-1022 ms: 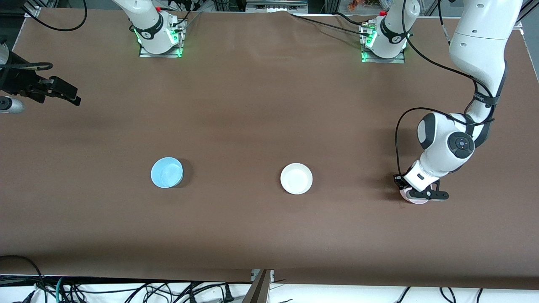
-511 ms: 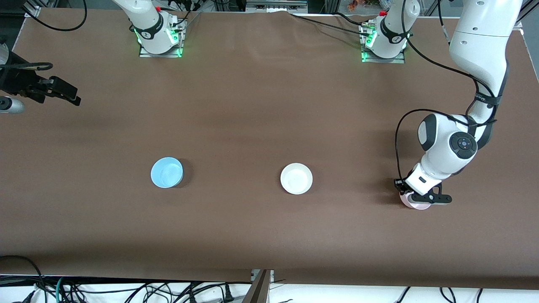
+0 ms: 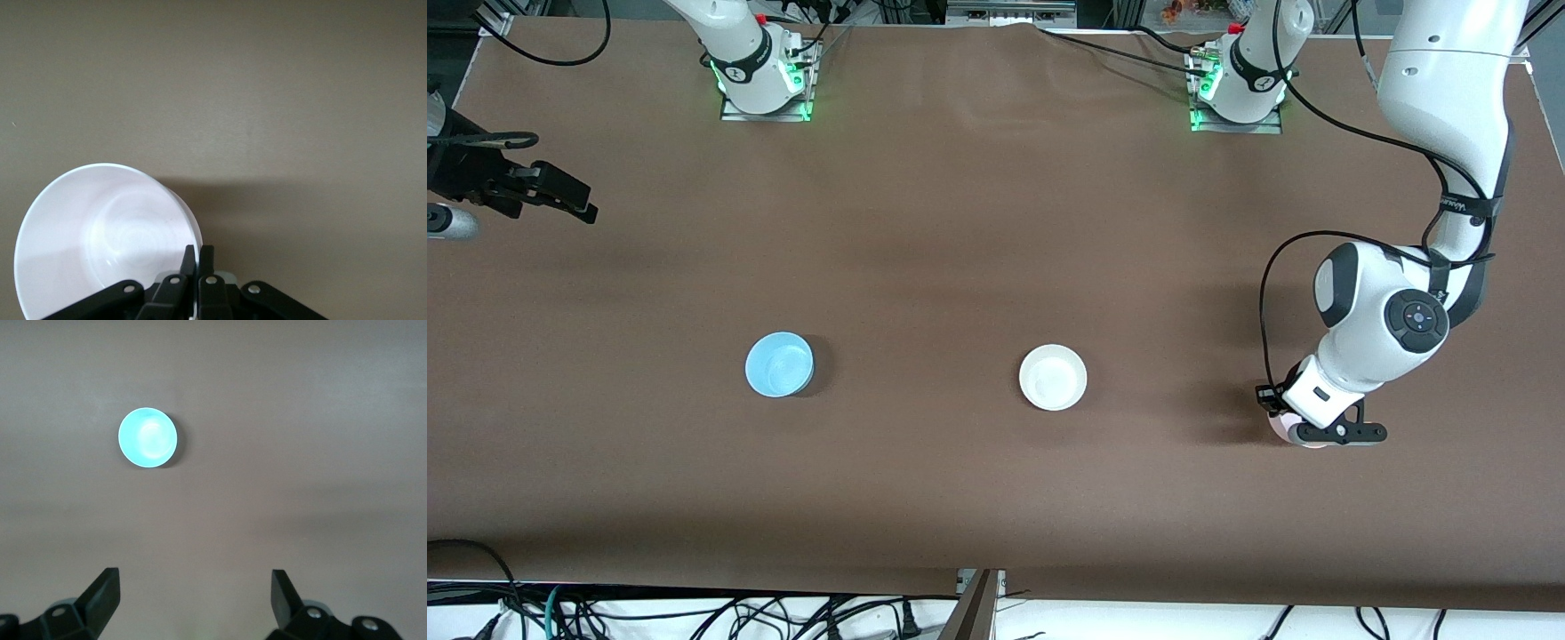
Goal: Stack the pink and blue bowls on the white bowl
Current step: 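Lift the pink bowl and carry it over the white bowl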
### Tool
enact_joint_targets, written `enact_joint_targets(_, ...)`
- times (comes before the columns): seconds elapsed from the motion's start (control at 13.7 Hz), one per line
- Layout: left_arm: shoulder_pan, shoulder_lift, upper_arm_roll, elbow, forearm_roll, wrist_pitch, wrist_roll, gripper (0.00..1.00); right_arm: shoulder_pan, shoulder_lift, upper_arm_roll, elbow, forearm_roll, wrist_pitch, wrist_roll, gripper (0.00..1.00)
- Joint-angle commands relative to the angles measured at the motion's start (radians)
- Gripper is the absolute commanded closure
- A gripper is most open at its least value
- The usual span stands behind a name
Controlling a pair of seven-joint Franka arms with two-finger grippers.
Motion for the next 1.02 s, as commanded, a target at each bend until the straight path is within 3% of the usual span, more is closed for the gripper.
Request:
enact_joint_targets(0.0, -0.056, -0.014, 0.007, 0.059, 0.015, -0.104, -0.106, 1.00, -0.001, -0.006, -0.003, -0.001, 0.013, 0.006, -0.006, 0.00)
enact_joint_targets(0.95, -0.367, -0.065, 0.012, 0.062, 0.098, -0.200, -0.753, 1.00, -0.007, -0.001, -0.023, -0.003, 0.012, 0.004, -0.008, 0.00)
